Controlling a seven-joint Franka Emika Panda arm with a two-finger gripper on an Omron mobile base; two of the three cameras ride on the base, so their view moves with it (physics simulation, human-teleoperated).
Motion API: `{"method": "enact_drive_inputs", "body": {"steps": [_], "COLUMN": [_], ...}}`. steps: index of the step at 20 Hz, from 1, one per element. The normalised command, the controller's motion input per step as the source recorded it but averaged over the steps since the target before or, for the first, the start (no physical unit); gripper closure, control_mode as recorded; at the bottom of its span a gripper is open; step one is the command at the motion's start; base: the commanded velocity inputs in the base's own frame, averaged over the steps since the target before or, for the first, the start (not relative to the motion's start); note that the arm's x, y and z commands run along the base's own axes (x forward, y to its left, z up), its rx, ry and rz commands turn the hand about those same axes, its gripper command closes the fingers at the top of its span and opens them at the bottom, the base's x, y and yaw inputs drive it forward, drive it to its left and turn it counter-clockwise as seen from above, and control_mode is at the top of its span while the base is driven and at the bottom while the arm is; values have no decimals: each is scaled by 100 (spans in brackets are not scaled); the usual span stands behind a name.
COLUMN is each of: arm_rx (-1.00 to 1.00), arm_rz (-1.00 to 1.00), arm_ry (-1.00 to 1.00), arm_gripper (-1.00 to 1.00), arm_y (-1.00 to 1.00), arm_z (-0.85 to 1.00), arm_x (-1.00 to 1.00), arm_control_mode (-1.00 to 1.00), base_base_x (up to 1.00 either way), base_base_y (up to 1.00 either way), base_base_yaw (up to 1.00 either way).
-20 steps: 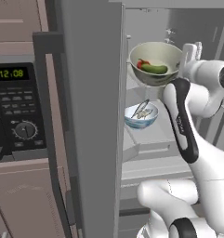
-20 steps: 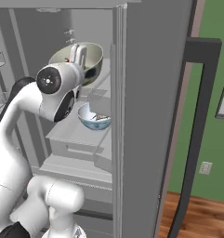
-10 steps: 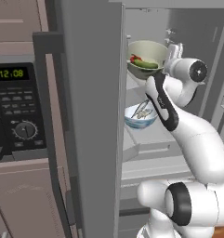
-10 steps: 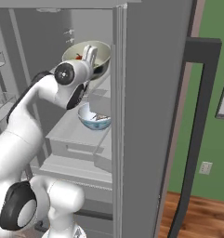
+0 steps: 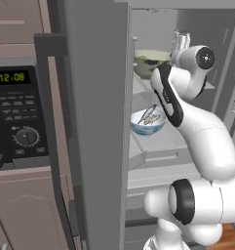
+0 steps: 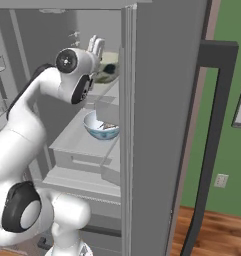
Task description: Place the bowl with the bell pepper and cucumber on the top shelf of the fridge. Place the bowl with the fishs on the second highest shelf of the fridge.
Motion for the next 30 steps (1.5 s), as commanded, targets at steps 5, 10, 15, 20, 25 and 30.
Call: {"method": "enact_drive_inputs", "body": {"steps": [5,10,15,20,25,30], "arm_rx": [0,-2,-12,-3,11,3], "arm_rz": [-2,-1,0,-4,-10,0], "arm_ry": [-14,-27,-29,-7,1,-6], "arm_gripper": [-100,-100,-100,-100,-100,-100], "arm_y": [8,8,41,46,-7,-4], "arm_z": [88,15,-43,-18,51,2], "arm_x": [-67,-100,-100,-100,-100,-24], "arm_control_mode": [-100,-100,-100,-100,-100,-100], "base_base_x": [0,0,0,0,0,0], "base_base_y": [0,0,0,0,0,0], "base_base_yaw": [0,0,0,0,0,0]}}
